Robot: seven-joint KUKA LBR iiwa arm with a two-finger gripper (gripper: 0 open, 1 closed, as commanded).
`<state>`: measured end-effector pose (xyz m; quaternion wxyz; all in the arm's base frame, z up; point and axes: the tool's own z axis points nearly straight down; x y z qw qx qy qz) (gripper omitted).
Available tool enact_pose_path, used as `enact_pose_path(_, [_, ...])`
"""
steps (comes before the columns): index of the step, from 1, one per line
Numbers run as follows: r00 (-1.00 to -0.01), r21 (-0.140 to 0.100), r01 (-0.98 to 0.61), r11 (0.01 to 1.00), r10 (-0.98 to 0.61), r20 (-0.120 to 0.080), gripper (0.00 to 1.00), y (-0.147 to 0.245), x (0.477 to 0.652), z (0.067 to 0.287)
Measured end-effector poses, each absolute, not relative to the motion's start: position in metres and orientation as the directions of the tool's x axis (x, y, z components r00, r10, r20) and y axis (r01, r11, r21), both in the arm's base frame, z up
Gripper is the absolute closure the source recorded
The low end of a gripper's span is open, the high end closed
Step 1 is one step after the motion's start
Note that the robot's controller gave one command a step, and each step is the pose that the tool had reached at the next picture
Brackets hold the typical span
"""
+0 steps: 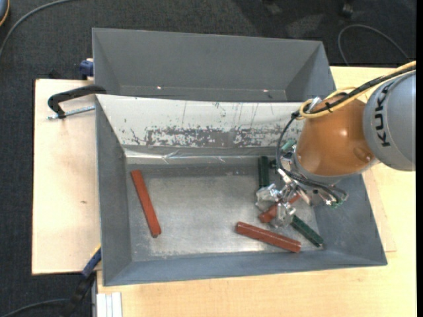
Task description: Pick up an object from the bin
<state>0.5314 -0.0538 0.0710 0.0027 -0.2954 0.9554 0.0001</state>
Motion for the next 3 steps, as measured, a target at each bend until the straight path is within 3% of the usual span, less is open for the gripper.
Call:
enact_pose_path(1, [-0.796,-0.010,-0.605,0.796,-0.605,-0.009,1.00,-0.092,0.529,0.185])
enact_pose_path(2, [-0.793,-0.009,-0.609,0.793,-0.609,-0.010,1.00,-0.092,0.535,0.252])
enact_pose_path(3, [-0.650,0.001,-0.760,0.650,-0.760,-0.002,1.00,-0.043,0.517,0.243])
